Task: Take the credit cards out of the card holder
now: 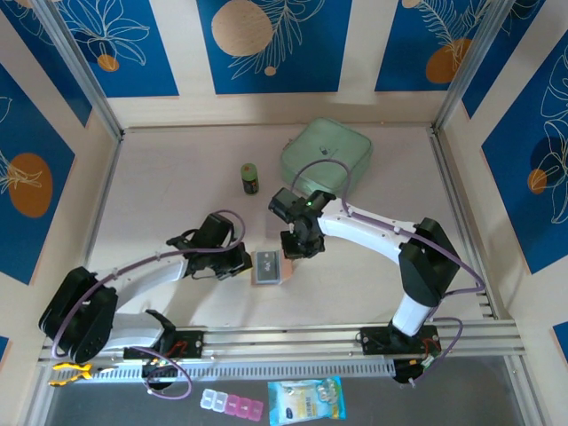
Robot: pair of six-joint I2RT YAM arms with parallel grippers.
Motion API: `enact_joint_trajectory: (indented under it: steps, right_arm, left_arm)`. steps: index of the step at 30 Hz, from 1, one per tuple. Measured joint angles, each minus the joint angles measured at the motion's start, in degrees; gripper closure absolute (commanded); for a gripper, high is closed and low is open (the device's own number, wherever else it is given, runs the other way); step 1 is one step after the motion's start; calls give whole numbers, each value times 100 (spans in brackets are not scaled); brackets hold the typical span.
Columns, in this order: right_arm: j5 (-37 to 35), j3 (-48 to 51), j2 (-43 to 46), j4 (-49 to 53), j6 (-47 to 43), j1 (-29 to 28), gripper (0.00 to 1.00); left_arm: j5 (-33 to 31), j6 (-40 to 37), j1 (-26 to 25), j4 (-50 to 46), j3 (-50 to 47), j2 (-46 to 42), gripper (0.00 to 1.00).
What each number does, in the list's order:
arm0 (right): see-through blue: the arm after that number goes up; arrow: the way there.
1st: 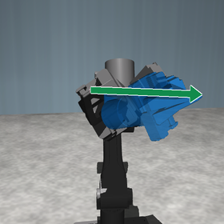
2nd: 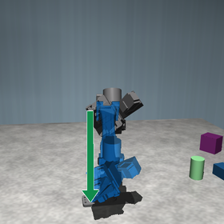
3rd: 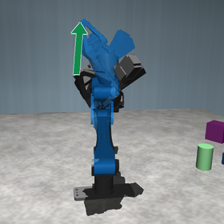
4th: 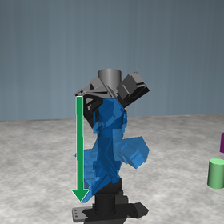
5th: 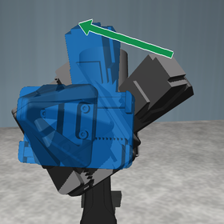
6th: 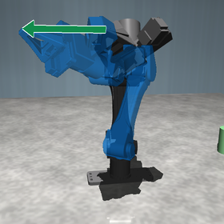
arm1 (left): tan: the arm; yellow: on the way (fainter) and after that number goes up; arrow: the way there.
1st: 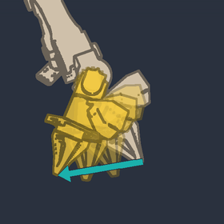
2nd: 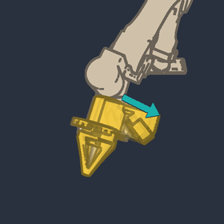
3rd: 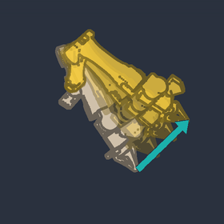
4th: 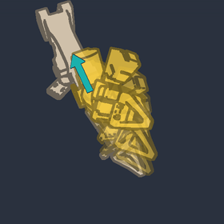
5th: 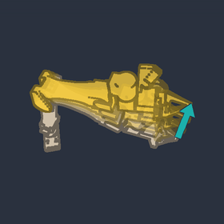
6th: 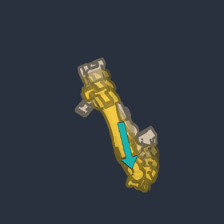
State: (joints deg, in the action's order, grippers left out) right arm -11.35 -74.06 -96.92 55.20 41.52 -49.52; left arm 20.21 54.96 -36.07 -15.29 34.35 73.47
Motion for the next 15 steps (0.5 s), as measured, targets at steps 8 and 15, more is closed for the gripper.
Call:
enact_joint_trajectory:
  steps: [8, 15]
  right_arm:
    - [-190, 330, -2, -48, -66, 111, 90]
    - [-221, 446, -2, -107, -63, 118, 90]
  left_arm:
    - [13, 63, -170, 229, 0, 367, 100]
    - [-76, 61, -286, 166, 52, 472, 100]
